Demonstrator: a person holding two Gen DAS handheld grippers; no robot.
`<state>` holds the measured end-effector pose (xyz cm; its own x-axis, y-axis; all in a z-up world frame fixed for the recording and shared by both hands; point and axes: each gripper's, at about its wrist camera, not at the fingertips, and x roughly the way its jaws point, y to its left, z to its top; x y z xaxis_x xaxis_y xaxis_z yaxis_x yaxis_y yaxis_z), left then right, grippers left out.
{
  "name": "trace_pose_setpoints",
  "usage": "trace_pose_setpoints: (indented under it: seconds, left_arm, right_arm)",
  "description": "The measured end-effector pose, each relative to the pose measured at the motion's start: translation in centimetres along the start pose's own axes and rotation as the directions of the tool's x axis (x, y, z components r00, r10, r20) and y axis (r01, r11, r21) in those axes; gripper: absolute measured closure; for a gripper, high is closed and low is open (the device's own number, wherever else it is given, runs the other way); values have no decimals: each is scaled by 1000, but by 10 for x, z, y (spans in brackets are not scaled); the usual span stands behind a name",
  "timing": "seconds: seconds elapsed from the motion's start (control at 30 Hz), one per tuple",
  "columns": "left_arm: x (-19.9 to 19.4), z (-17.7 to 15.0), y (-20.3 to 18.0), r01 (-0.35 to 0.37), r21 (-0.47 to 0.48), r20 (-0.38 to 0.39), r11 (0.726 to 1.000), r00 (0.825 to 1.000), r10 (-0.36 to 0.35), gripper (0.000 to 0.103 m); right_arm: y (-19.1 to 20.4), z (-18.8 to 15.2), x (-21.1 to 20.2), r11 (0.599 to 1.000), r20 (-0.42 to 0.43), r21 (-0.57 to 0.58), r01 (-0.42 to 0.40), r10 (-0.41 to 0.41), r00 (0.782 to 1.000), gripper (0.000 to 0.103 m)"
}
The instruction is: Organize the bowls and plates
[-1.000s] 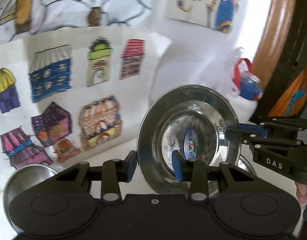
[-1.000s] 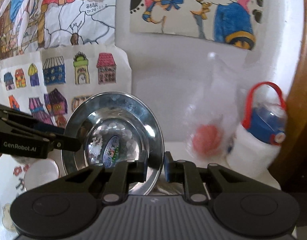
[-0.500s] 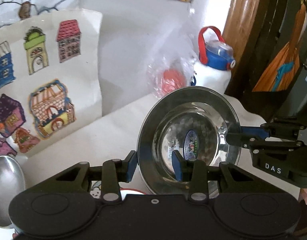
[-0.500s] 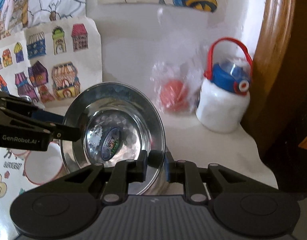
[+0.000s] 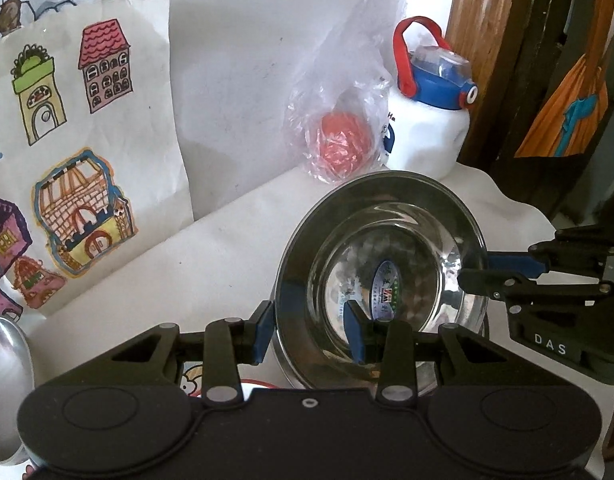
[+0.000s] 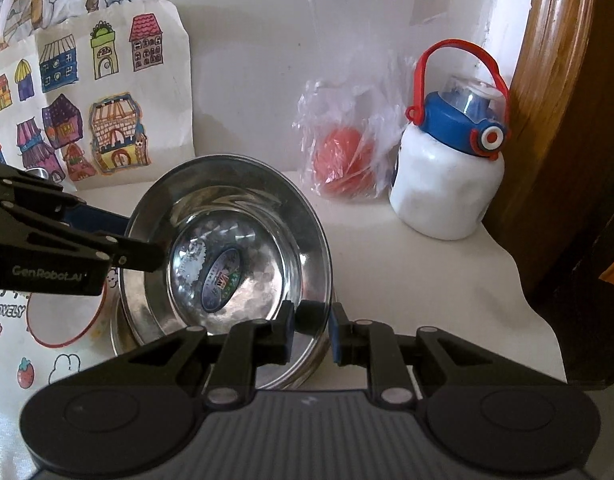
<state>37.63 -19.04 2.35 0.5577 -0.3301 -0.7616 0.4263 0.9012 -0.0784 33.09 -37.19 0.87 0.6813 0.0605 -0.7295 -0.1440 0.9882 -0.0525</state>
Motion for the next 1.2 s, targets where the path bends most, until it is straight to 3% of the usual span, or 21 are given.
trace_pose_setpoints:
  seconds: [0.97,1.2]
  left_arm:
    - [10,-9,7,12,-17,-30,1000,999,-12,60]
    - [-7,-11,6,31,-22,10,999,999,-31,48]
  right_arm:
    - [18,-11,5,995,3,-96,22,-22,1000,79]
    - [20,-12,-11,995,31,-91,30,-28,999,60]
